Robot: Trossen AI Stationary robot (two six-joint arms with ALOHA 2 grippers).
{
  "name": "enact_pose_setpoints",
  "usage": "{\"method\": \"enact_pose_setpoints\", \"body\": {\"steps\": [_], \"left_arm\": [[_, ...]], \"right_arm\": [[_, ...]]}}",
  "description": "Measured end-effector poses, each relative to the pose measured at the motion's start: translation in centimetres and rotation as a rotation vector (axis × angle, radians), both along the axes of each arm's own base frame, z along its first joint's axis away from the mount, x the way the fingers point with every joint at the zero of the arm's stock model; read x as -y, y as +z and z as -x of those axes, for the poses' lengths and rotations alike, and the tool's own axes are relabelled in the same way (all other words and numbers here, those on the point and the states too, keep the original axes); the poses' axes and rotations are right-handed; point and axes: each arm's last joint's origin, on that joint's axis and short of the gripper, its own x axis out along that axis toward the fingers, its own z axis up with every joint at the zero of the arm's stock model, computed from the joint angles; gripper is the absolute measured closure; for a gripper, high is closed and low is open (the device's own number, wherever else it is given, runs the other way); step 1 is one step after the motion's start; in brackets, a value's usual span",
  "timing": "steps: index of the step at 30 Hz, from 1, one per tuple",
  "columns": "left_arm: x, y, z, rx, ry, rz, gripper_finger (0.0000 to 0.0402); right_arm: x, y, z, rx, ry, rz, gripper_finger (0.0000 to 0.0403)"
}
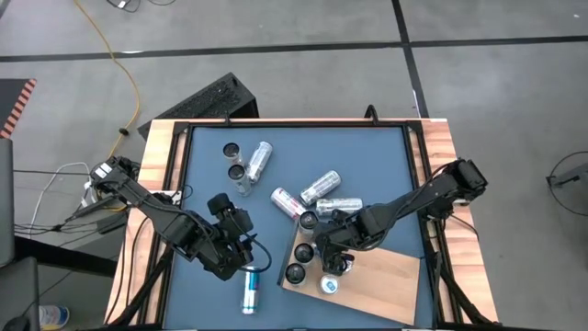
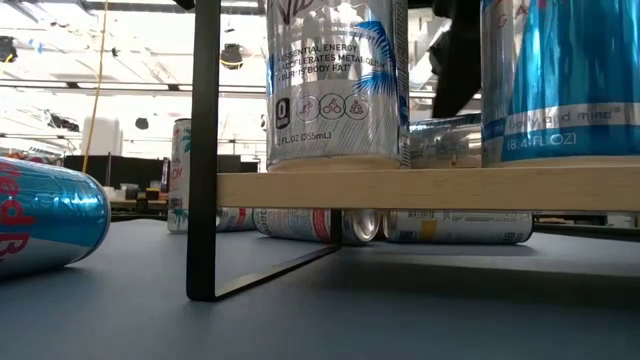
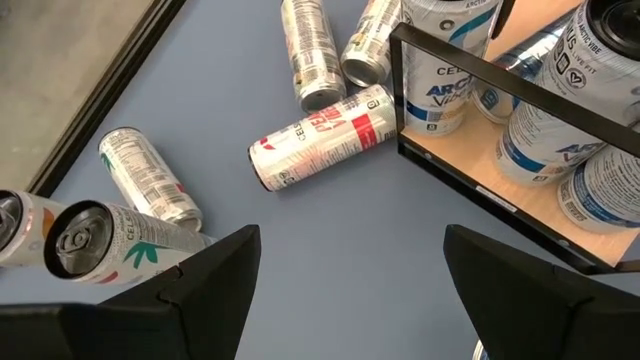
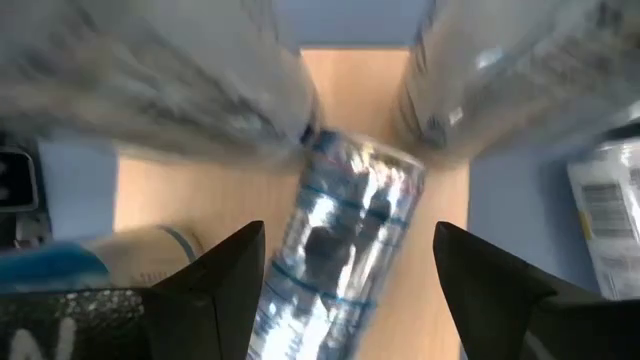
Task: Place canned beverage on shelf
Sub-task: Put the right blue soda can on the shelf
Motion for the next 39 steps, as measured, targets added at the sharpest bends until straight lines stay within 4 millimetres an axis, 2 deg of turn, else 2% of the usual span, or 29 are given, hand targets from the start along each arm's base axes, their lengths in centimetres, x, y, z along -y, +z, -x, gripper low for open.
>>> {"method": "enact_pose_setpoints", "body": {"steps": [9, 18, 29, 39], "left_arm": [[0.0, 0.0, 0.0, 0.000, -0.001, 0.000, 0.0099], [0.0, 0.0, 0.0, 0.000, -0.002, -0.001, 0.0099], [0.0, 0.0, 0.0, -0.003, -0.006, -0.006, 0.0099], [0.0, 0.0, 0.0, -0.004, -0.009, -0.007, 0.0099]], "right_arm": [[0.0, -0.6, -0.2, -0.017, -0.002, 0.023, 0.0133], [0.3, -0.4, -0.1, -0.019, -0.013, 0.018, 0.0133], [-0.5, -1.9, -0.7, -0.058, 0.007, 0.002, 0.0134], [-0.8, -2.2, 0.0, -0.123, 0.022, 0.001, 0.0171]]}}
